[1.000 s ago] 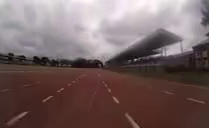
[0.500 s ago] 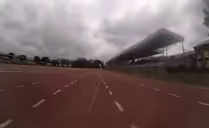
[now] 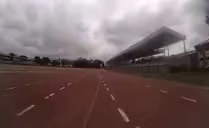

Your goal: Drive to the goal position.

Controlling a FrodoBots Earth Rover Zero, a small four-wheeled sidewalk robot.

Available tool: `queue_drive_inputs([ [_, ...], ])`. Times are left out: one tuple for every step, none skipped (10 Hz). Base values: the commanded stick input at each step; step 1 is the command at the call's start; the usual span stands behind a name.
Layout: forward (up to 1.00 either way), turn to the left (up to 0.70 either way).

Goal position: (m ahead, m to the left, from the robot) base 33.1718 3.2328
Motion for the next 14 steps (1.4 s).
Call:
queue_drive_inputs([
  [0.70, 0.00],
  [0.70, 0.00],
  [0.70, 0.00],
  [0.70, 0.00],
  [0.70, 0.00],
  [0.70, 0.00],
  [0.70, 0.00],
  [0.70, 0.00],
  [0.70, 0.00],
  [0.70, 0.00],
  [0.70, 0.00],
  [0.70, 0.00],
  [0.70, 0.00],
  [0.70, 0.00],
])
